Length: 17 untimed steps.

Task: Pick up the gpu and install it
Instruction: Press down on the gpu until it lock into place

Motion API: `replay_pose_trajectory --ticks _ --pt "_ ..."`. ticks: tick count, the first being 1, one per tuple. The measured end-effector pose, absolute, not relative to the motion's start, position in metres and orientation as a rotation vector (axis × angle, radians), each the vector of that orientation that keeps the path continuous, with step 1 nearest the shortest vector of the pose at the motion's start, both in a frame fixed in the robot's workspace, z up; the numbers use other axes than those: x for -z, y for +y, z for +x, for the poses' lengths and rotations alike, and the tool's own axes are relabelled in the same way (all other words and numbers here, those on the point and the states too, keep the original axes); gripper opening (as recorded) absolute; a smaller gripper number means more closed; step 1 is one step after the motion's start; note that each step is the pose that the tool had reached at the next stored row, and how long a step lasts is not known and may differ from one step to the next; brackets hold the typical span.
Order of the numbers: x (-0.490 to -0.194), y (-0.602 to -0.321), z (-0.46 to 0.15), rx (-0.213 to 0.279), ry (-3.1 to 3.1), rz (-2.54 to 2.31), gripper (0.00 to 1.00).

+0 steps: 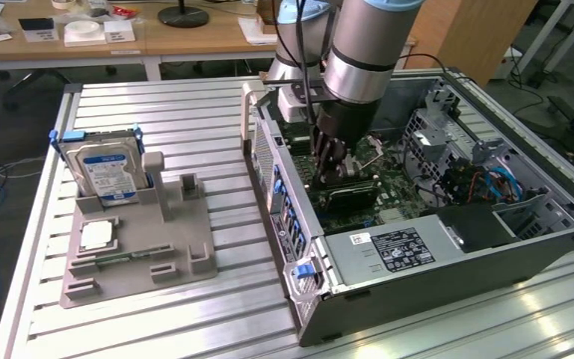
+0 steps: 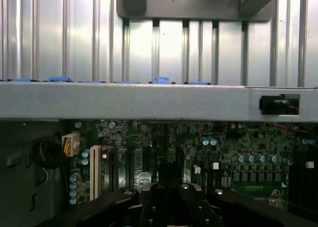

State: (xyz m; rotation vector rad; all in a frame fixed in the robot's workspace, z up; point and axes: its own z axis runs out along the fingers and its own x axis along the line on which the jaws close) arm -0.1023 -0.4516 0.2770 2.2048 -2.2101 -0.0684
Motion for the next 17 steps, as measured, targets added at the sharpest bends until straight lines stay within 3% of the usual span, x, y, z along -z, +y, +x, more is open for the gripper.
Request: replay_pose_trajectory --ticks 17 --pt "-0.278 -0.451 -0.091 0.065 -2.206 2.212 0.11"
